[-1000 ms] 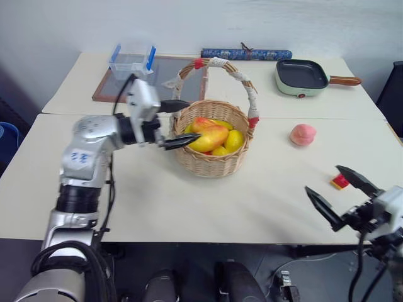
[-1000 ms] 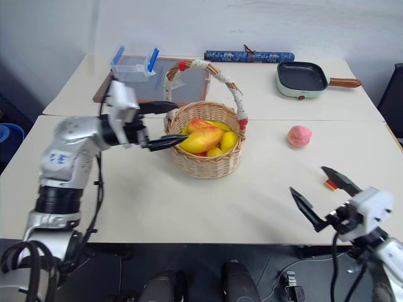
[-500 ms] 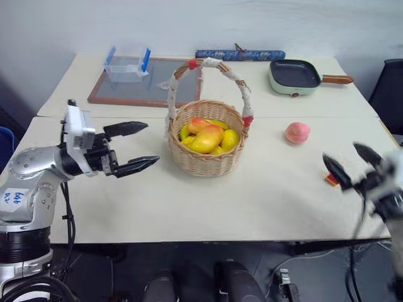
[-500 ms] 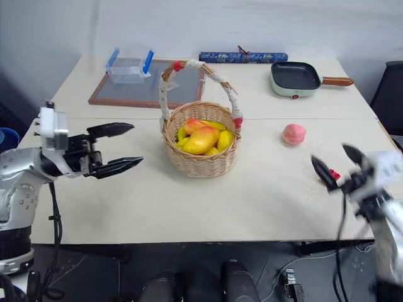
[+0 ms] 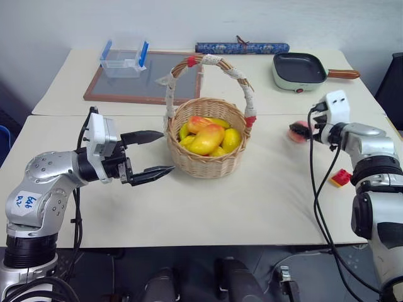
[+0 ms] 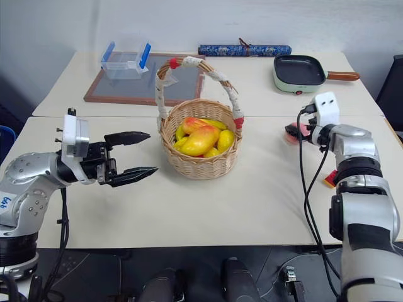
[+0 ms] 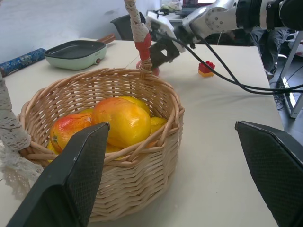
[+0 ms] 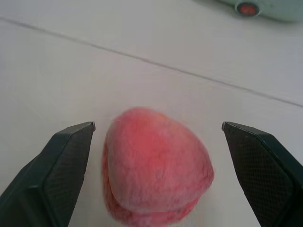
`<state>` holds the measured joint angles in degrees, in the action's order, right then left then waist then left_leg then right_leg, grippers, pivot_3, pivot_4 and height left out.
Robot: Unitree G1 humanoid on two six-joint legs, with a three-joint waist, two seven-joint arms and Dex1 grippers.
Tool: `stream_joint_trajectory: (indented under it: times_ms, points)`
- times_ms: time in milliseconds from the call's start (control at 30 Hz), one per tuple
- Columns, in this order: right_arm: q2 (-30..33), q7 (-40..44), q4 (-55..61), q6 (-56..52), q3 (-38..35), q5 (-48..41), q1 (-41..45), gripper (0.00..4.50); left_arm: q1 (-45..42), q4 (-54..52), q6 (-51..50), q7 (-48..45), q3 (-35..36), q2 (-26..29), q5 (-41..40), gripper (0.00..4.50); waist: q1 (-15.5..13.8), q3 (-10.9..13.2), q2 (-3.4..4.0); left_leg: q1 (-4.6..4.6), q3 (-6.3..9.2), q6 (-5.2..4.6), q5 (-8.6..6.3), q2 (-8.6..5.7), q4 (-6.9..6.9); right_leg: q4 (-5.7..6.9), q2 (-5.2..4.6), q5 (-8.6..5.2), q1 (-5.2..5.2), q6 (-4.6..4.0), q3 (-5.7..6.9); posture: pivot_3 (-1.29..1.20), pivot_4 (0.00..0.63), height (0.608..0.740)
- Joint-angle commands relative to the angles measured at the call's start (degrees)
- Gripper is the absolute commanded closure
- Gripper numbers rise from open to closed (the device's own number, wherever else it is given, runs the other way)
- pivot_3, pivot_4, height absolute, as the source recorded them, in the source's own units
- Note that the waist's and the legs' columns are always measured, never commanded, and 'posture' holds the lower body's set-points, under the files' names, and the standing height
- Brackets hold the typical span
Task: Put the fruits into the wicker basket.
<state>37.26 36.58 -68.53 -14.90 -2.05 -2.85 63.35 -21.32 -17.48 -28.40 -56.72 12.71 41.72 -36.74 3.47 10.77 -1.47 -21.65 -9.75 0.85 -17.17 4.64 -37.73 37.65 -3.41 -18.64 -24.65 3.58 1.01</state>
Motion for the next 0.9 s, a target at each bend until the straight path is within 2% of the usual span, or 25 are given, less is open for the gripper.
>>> stream_joint_trajectory:
  times_ms: [33, 100, 200, 267, 367, 500, 600, 667, 733, 800, 900]
  points:
    - [-0.4, -0.2, -1.9, 1.6, -1.2, 0.3, 1.4, 0.19, 0.6, -2.7, 0.2, 0.5, 1.6, 0.9, -1.3, 0.01, 0.1, 0.0, 0.0, 0.0, -0.08, -0.02, 0.01, 0.0, -0.1, 0.05, 0.01, 0.0, 0.0, 0.0, -0.08, 0.0, 0.15, 0.74]
    - [-0.7, -0.4, -2.1, 5.5, -2.0, 0.3, 1.3, 0.58, 1.1, -2.9, 0.4, 0.2, 1.6, 1.1, -1.2, 0.0, 0.4, 0.0, 0.0, 0.05, -0.17, -0.06, 0.04, 0.0, -0.25, 0.16, 0.0, 0.04, 0.01, 0.05, -0.21, 0.0, 0.15, 0.74]
    - [-0.9, -0.9, -2.6, 7.9, -3.4, -0.2, 0.8, 1.6, 1.8, -2.4, 1.1, -0.5, 1.9, 1.4, -1.0, 0.0, 1.2, 0.0, 0.0, 0.18, -0.23, -0.1, 0.07, -0.04, -0.27, 0.2, 0.0, 0.09, 0.11, 0.12, -0.31, 0.0, 0.15, 0.74]
    - [-0.6, -0.5, -3.1, 7.2, -4.9, -1.2, 0.6, 2.01, 1.0, -1.0, 2.2, -1.0, 1.4, 1.4, -0.2, 0.0, 1.3, 0.0, 0.0, 0.18, -0.22, -0.08, 0.07, -0.02, -0.24, 0.2, 0.03, 0.09, 0.11, 0.11, -0.31, 0.0, 0.15, 0.74]
    - [0.5, 1.6, -3.2, 5.5, -5.7, -1.1, -0.2, 2.07, -0.2, 0.2, 3.6, -1.5, 0.5, 1.2, 0.5, 0.0, 1.4, 0.0, 0.0, 0.19, -0.22, -0.06, 0.06, 0.0, -0.21, 0.19, 0.07, 0.09, 0.09, 0.12, -0.33, 0.0, 0.15, 0.74]
    - [3.4, 9.2, 2.6, 7.2, -7.2, -2.9, -4.2, 2.07, 0.2, 0.8, 4.2, -1.7, 1.0, 1.8, 0.5, 0.0, 1.2, 0.0, 0.0, 0.18, -0.22, -0.05, 0.05, 0.01, -0.17, 0.16, 0.07, 0.09, 0.09, 0.12, -0.34, 0.0, 0.15, 0.74]
    - [5.0, 19.2, 19.9, 3.6, -9.3, -9.2, -11.6, 2.07, 2.2, 0.2, 4.5, -1.6, 2.3, 2.4, 0.5, 0.0, 1.2, 0.0, 0.02, 0.17, -0.21, -0.06, 0.04, 0.01, -0.14, 0.12, 0.07, 0.09, 0.09, 0.13, -0.35, 0.0, 0.15, 0.74]
    - [6.4, 23.3, 42.2, -9.4, -10.0, -17.4, -19.9, 2.07, 4.0, -0.3, 4.4, -1.6, 3.7, 2.8, -0.1, 0.0, 1.3, 0.0, 0.09, 0.18, -0.23, -0.05, 0.04, 0.05, -0.16, 0.14, 0.09, 0.09, 0.08, 0.14, -0.37, 0.0, 0.15, 0.74]
    - [9.8, 26.0, 67.7, -25.7, -10.1, -30.8, -29.0, 2.07, 6.9, 0.0, 5.2, -1.8, 5.4, 2.9, 0.0, 0.0, 1.3, 0.1, 0.16, 0.24, -0.19, 0.02, 0.0, 0.11, -0.12, 0.25, 0.1, 0.09, 0.05, 0.15, -0.42, 0.0, 0.15, 0.74]
    - [10.7, 24.5, 82.1, -34.5, -9.6, -38.7, -33.1, 2.07, 9.0, 0.8, 5.7, -2.1, 6.6, 2.7, 0.0, 0.0, 1.3, 0.1, 0.17, 0.36, -0.1, 0.15, -0.03, 0.21, -0.06, 0.34, 0.21, 0.08, 0.06, 0.14, -0.43, 0.0, 0.15, 0.74]
    - [7.0, 17.3, 92.3, -39.7, -6.0, -41.8, -32.8, 2.07, 11.1, 1.8, 5.7, -1.9, 7.7, 2.4, -0.3, 0.0, 1.4, 0.0, 0.01, 0.45, 0.03, 0.29, -0.05, 0.35, -0.1, 0.22, 0.53, 0.12, 0.16, 0.01, -0.54, 0.0, 0.15, 0.74]
